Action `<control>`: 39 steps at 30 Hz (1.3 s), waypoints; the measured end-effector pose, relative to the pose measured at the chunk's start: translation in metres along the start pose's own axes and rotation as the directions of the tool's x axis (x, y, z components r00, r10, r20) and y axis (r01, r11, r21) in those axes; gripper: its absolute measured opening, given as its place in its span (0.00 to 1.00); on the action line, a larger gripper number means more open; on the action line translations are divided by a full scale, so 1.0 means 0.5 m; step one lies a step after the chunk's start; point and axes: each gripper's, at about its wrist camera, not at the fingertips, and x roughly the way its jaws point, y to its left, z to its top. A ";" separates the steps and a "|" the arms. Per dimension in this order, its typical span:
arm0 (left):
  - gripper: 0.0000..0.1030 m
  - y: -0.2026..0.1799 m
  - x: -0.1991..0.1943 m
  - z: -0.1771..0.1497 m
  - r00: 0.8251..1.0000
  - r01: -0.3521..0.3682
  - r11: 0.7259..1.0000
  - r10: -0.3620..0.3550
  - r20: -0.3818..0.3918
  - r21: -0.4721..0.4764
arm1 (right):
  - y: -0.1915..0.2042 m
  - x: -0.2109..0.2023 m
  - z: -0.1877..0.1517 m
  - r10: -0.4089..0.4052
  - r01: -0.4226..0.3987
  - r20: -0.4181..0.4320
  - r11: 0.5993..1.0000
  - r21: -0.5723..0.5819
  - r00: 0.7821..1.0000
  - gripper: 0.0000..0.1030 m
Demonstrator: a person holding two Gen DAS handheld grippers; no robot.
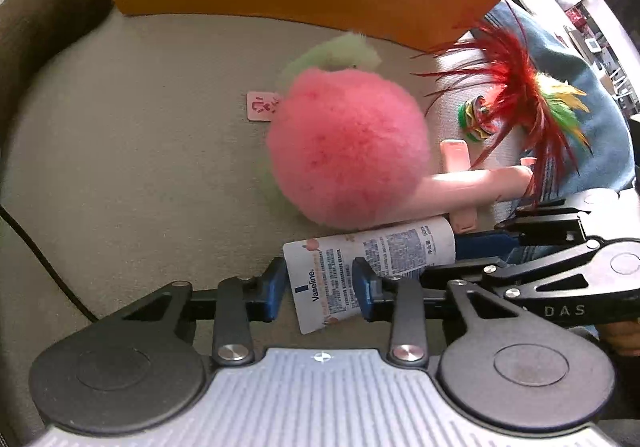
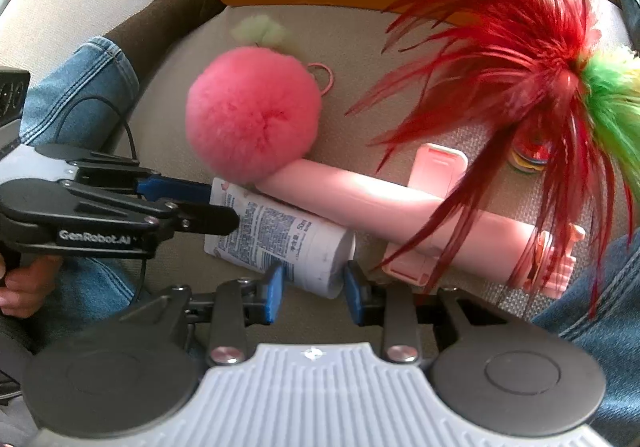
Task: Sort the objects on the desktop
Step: 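Grasp the white lotion tube with the left gripper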
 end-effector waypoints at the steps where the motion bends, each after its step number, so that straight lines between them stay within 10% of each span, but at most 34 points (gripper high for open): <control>1: 0.40 -0.001 -0.003 0.000 1.000 0.002 1.000 -0.002 0.003 0.004 | -0.001 -0.001 0.000 0.002 -0.002 -0.001 1.000 0.003 1.000 0.34; 8: 0.40 -0.030 -0.055 -0.009 0.990 0.103 0.991 -0.111 0.090 0.089 | -0.036 0.006 -0.010 0.037 -0.033 -0.049 0.996 0.088 0.998 0.36; 19: 0.40 -0.103 -0.058 -0.046 0.994 -0.002 0.931 -0.037 0.098 0.366 | -0.062 0.005 -0.006 0.057 -0.048 -0.068 0.991 0.126 0.996 0.38; 27: 0.36 -0.098 -0.104 -0.053 0.972 0.128 0.908 -0.195 0.132 0.398 | -0.083 0.000 -0.011 0.111 -0.094 -0.087 0.980 0.176 0.990 0.42; 39: 0.35 -0.141 -0.095 -0.089 0.979 0.108 0.850 -0.180 0.092 0.516 | -0.069 -0.011 -0.014 0.045 -0.032 -0.107 0.992 0.119 0.993 0.44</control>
